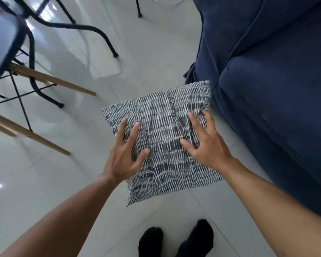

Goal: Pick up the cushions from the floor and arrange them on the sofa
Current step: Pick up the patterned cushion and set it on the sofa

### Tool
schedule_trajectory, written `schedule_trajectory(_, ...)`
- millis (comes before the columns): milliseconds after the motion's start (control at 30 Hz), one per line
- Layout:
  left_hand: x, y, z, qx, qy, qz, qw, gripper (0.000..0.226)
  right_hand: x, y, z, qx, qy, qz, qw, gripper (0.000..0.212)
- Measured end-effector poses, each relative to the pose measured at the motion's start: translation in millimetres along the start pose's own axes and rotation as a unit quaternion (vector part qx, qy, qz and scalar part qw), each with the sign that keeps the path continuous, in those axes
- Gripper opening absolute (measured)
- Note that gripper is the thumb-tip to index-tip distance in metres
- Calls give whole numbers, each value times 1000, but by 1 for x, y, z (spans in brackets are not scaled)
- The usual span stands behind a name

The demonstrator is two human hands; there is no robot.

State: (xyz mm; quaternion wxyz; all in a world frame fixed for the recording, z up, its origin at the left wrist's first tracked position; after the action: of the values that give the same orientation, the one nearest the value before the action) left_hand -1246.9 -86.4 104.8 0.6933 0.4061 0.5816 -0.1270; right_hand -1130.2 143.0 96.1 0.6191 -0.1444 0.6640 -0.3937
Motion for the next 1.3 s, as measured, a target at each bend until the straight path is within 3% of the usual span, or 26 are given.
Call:
schedule_trajectory(300, -135, 48, -38, 72, 68, -19, 995, 79, -117, -106, -17, -41, 74, -1, 996, 85)
schedule_trajectory(533, -196, 124, -91, 151, 95, -32, 983, 78, -222, -129, -7, -43, 147, 13, 988, 83)
schedule_trajectory(767, -205, 239, -152, 224, 121, -6, 967, 76, -337, -98, 15, -18, 204, 58, 977, 82)
schedule_trajectory(1300, -160, 510, -298, 391, 110, 34, 913, 76, -573, 46, 56, 76, 322, 148, 932, 81)
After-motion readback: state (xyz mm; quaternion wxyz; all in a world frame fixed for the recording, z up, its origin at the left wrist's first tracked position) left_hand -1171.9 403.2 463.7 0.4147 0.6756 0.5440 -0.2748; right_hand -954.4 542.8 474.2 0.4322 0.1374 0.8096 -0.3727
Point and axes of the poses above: each hand's wrist, its own z-axis away from the middle knuckle, its own x-axis out of the palm, y = z × x, the point moved 9 cm from there along -z, towards the middle knuckle, and after that the axes turned 11 degrees about -z, right-handed, at the moved point
